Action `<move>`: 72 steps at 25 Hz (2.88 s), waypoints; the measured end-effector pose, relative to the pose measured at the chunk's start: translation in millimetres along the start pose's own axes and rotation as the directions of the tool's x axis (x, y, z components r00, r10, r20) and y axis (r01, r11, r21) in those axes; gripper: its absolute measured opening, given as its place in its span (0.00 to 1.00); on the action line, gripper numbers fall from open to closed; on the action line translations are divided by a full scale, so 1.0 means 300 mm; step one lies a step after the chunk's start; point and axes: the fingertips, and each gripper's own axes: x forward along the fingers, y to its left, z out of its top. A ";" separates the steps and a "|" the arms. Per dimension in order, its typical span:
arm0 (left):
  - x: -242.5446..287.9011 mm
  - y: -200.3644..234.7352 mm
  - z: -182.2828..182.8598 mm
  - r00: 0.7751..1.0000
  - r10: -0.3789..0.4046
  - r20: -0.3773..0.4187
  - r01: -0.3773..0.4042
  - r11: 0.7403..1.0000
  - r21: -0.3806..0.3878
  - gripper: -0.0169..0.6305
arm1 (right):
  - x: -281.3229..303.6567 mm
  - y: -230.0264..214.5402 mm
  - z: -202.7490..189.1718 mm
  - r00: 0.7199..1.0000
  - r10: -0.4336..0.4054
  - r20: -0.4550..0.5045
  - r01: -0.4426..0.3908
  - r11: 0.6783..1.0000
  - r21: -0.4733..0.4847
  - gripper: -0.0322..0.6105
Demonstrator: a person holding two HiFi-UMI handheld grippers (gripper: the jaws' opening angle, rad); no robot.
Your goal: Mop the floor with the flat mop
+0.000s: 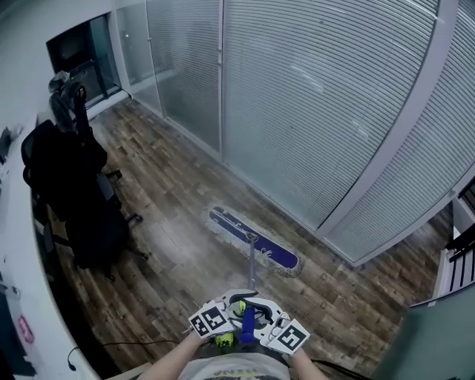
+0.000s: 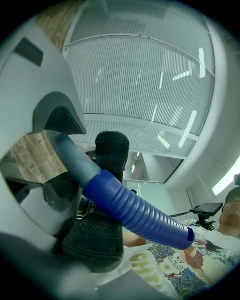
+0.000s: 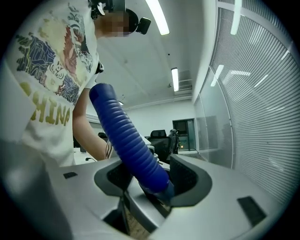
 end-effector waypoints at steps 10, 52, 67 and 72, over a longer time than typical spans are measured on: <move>-0.119 -0.474 -0.076 0.993 0.120 -0.007 -0.120 0.991 -0.056 0.36 | -0.180 0.499 0.025 0.989 0.136 -0.066 -0.137 0.991 -0.005 0.40; -0.015 -0.145 -0.086 0.985 0.171 -0.021 -0.170 0.985 0.007 0.36 | -0.093 0.195 -0.061 0.976 0.217 0.011 -0.217 0.973 0.083 0.43; -0.178 0.600 -0.041 0.992 0.128 -0.013 -0.128 0.991 0.025 0.36 | 0.438 -0.364 -0.124 0.987 0.160 -0.010 -0.158 0.983 0.091 0.43; -0.157 0.819 -0.016 0.992 0.128 -0.014 -0.128 0.992 0.021 0.36 | 0.534 -0.562 -0.152 0.986 0.167 -0.001 -0.166 0.983 0.079 0.44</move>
